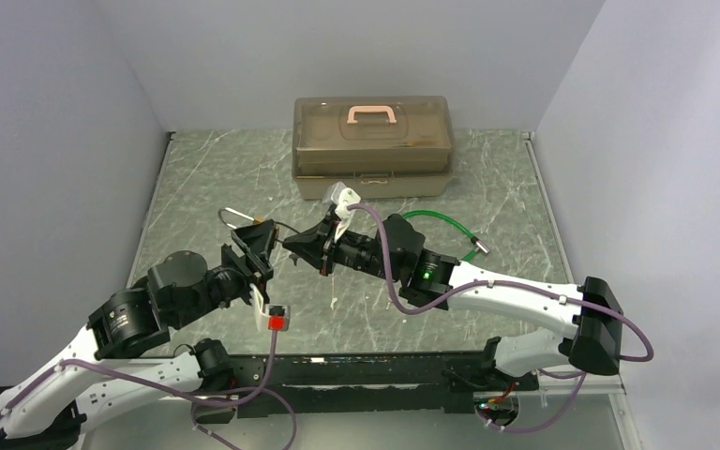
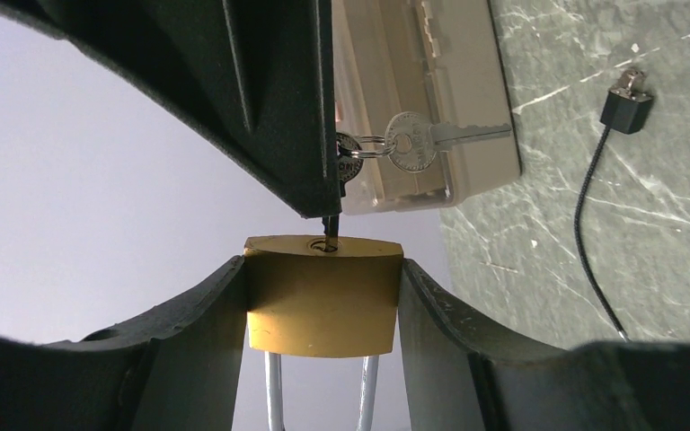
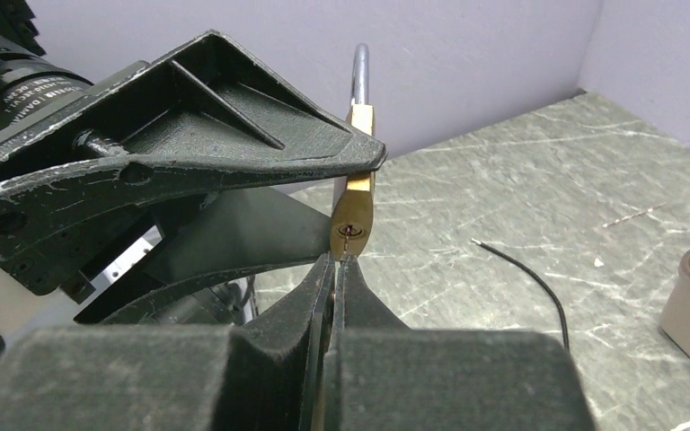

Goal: Unlock with the key

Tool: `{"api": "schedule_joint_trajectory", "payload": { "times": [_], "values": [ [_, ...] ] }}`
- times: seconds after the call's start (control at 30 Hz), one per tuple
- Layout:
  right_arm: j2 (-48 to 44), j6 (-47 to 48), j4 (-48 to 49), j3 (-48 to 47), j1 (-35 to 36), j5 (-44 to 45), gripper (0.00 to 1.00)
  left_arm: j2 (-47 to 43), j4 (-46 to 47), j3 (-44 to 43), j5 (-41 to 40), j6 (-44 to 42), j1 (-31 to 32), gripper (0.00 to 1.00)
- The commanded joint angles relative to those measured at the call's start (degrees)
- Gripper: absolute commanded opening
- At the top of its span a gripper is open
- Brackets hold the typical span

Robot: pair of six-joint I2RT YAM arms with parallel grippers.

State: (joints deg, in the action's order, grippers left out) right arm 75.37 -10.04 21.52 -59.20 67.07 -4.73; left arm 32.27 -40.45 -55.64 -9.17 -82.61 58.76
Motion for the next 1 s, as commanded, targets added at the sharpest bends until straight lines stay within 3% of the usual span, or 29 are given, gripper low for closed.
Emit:
{"api": "schedule_joint_trajectory", "payload": {
  "times": [0.0, 0.43, 0.7, 0.83, 0.9, 0.97],
  "values": [
    [1.61, -1.81, 11.01, -1.12, 3.41, -6.47, 0.00, 0.79, 13.34, -1.04, 26.73, -3.87, 5.73, 0.00],
    [1.59, -1.89, 8.69, -1.51, 4.84, -5.17, 0.00, -2.42, 12.02, 2.90, 28.18, -11.37, 6.57, 0.00],
    [1.28, 0.07, 5.96, -2.05, 5.89, -3.18, 0.02, -0.82, 14.22, 2.30, 24.96, -8.12, 7.68, 0.00],
    [-1.48, 0.94, 0.14, -3.22, 5.88, 0.11, 0.41, -1.52, 13.63, 2.72, 23.21, -7.74, 7.68, 0.00],
    [-3.22, 1.20, -2.34, -3.25, 5.88, 1.76, 0.67, -1.71, 13.32, 2.65, 22.04, -7.17, 7.68, 0.00],
    [-4.41, 1.18, -3.88, -3.06, 5.93, 2.76, 0.74, -1.63, 13.21, 2.52, 21.23, -7.10, 7.68, 0.00]
  ]
}}
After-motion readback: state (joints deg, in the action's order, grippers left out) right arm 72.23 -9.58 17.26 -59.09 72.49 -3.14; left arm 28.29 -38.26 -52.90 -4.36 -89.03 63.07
